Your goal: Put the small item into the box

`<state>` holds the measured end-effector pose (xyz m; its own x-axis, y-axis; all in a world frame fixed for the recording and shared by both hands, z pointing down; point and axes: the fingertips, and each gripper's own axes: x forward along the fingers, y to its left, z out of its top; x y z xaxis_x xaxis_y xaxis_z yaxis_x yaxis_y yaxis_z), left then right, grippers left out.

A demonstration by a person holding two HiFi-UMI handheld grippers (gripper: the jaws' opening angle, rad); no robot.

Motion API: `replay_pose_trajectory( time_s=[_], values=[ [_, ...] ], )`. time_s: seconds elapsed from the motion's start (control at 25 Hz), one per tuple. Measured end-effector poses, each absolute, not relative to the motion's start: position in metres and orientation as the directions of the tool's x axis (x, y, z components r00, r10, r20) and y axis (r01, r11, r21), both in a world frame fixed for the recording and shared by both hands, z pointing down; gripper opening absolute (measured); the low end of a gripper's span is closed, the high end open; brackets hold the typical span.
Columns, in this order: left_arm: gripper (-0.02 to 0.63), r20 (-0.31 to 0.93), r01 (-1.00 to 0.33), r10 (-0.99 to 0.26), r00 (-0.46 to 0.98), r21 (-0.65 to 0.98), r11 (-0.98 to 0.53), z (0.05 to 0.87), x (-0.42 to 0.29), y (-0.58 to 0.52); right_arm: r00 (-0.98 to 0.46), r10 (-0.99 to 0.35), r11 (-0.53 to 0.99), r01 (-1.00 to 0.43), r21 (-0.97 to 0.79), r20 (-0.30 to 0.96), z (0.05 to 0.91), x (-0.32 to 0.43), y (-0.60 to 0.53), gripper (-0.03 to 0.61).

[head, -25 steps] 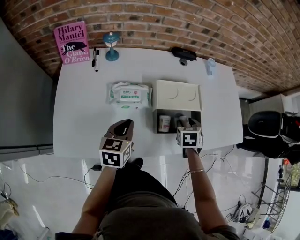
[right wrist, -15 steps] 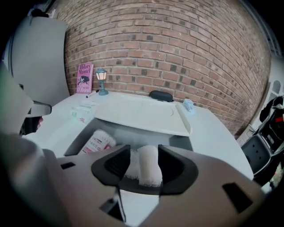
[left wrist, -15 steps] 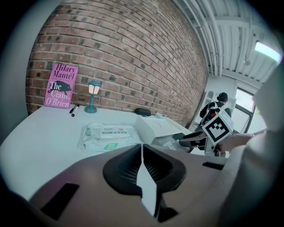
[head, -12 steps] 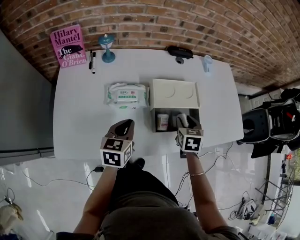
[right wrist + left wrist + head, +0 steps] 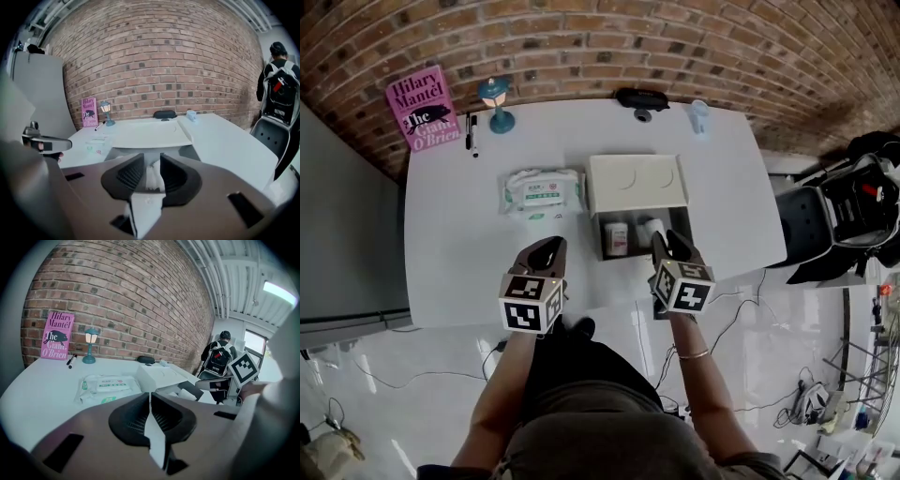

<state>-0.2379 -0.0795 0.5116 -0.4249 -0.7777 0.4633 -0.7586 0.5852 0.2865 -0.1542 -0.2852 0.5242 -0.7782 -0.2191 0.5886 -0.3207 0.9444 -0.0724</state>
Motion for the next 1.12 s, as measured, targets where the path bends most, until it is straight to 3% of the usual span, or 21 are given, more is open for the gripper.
replay_pose_trajectory(
  time_s=[0.76,1.12],
  values=[
    [0.031,0.44,-0.825,-0.805,-0.398,0.213,0.524,0.491,-0.221,-0.107,-0.86,-0.236,0.901,-0.368,-0.229,0.452,0.478,-0.104,-0.27,0.008],
    [0.031,0.423,-0.84,-0.811,-0.405,0.18,0.513,0.48,-0.214,-0.112,-0.877,-0.237,0.875,-0.38,-0.301,0.418,0.471,-0.072,-0.263,0.003]
  ],
)
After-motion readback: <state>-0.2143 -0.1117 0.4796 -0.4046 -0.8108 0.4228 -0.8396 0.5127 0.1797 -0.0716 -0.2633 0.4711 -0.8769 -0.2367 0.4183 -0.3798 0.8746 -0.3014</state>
